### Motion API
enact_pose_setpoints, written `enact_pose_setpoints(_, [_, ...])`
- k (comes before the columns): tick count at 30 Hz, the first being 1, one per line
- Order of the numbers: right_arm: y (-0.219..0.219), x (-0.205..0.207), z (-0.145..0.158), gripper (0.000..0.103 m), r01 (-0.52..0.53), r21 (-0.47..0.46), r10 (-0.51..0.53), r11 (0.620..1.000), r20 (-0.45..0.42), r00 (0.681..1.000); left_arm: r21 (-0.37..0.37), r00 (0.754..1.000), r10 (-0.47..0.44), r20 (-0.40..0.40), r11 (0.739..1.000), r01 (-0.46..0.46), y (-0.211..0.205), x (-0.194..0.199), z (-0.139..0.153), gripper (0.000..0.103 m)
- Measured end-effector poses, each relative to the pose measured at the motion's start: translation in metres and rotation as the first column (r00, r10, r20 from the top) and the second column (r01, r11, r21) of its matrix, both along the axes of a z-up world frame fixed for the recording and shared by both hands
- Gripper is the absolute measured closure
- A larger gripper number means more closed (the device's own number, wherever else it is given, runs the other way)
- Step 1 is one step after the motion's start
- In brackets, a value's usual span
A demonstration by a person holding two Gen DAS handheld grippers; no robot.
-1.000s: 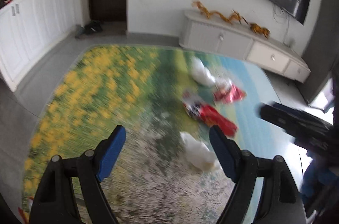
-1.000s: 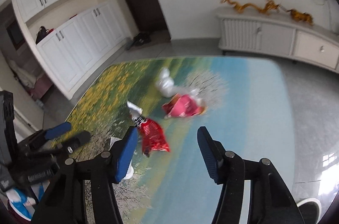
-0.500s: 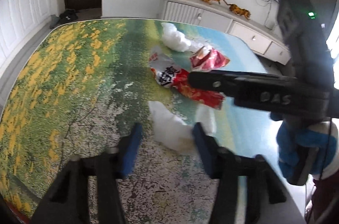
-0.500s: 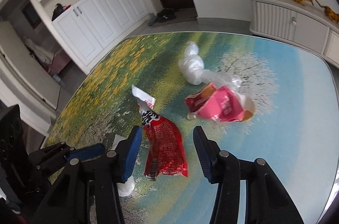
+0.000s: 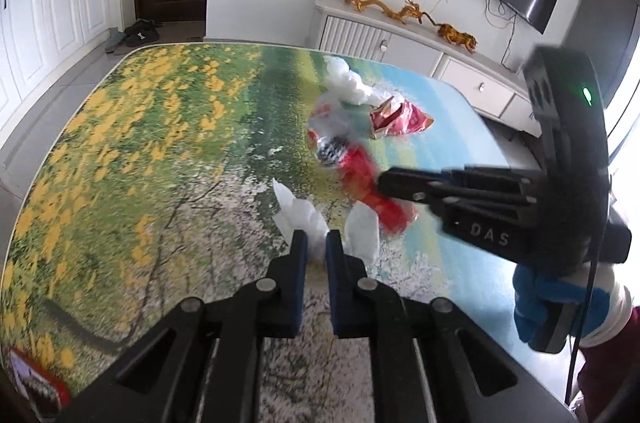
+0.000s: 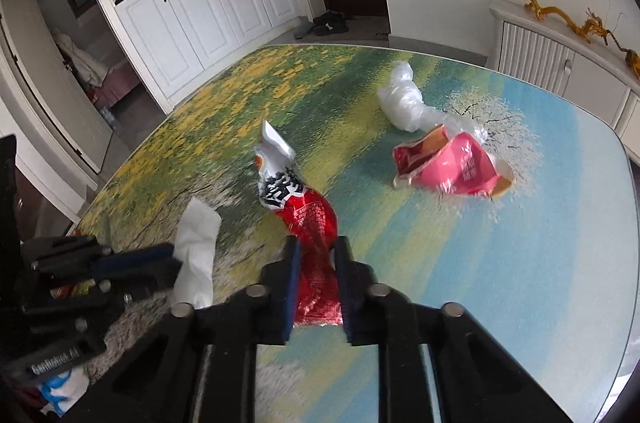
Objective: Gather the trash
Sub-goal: 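Grasp the white tissue with left tool while right tool grasps red-and-white wrapper, then carry the white tissue and red-and-white wrapper over the white bin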
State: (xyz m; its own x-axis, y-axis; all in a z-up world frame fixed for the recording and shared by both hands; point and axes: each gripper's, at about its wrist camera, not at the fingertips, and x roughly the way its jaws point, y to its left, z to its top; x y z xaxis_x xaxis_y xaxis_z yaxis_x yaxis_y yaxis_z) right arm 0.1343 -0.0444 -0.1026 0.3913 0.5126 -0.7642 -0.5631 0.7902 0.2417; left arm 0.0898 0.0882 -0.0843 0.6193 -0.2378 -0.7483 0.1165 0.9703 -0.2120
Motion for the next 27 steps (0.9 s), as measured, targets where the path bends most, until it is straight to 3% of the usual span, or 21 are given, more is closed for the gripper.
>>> enact_pose_setpoints(5, [-0.012,-0.024,0.011,0.102,0.032,0.037,-0.032,0.999,0.016,0.999,-0.007,0.999,0.015,0.039,1.0,-0.015,0.006,-0.015,0.016,0.094])
enact_pose_setpoints(12, [0.002,-0.021,0.026,0.097,0.024,0.054,-0.026,0.998,0.033,0.999,-0.014,0.997,0.055,0.056,0.998,-0.054,0.022,-0.031,0.025,0.094])
enact_pose_setpoints(13, [0.008,-0.018,0.026,0.092,0.016,0.052,-0.018,0.999,0.034,0.999,-0.015,0.997,0.063,0.055,0.998,-0.062,0.026,-0.032,0.025,0.094])
enact_pose_setpoints(15, [0.02,-0.012,0.024,0.062,0.002,0.032,-0.003,0.999,0.041,0.999,-0.018,0.996,0.074,0.054,0.997,-0.073,0.032,-0.032,0.025,0.094])
enact_pose_setpoints(20, [0.051,0.0,0.012,0.048,-0.079,-0.045,0.082,0.996,0.066,0.994,-0.031,0.994,0.1,0.05,0.995,-0.098,0.045,-0.029,0.023,0.094])
enact_pose_setpoints(27, [0.073,0.007,-0.013,0.045,-0.15,-0.185,0.17,0.971,0.096,0.981,-0.038,0.993,0.112,0.047,0.993,-0.111,0.051,-0.028,0.02,0.094])
